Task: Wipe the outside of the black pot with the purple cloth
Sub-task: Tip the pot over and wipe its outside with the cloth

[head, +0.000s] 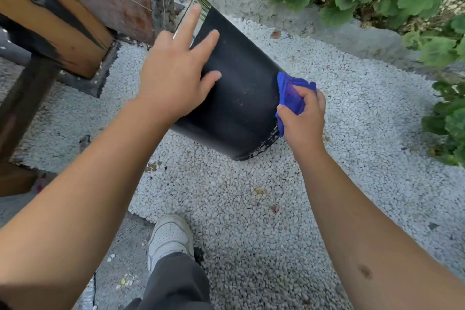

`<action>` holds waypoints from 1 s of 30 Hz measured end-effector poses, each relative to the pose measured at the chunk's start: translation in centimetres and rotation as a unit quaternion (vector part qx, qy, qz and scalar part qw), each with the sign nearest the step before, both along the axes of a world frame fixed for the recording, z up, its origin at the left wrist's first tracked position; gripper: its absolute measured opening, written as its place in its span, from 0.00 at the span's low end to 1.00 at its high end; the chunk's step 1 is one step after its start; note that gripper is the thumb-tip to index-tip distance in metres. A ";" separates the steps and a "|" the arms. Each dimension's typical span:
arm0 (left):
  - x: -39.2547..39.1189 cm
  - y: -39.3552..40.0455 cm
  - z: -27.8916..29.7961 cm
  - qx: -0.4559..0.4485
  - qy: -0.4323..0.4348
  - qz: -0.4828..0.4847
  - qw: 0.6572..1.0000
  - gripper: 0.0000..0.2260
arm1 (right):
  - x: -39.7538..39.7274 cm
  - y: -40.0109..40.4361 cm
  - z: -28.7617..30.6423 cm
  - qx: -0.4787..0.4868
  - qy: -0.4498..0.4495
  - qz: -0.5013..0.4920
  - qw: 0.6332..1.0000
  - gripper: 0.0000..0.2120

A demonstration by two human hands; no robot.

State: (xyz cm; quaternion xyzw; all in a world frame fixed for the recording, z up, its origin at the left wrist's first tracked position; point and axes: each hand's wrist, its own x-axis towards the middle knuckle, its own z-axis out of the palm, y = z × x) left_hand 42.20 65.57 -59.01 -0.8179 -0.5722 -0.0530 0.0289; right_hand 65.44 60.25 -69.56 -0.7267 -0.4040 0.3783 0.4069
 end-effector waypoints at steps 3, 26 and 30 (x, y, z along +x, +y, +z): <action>0.4 -0.4 -0.5 0.013 0.047 -0.001 0.999 0.38 | -0.5 -0.8 -0.1 0.024 -0.008 -0.013 1.000 0.19; -5.8 -3.3 -3.2 -0.100 -0.159 0.093 0.978 0.42 | -3.0 -2.1 -1.2 0.012 0.016 0.021 1.000 0.24; -5.2 -1.6 -1.1 -0.089 -0.172 0.080 0.978 0.39 | -2.5 0.1 -0.3 -0.003 0.006 0.016 1.000 0.21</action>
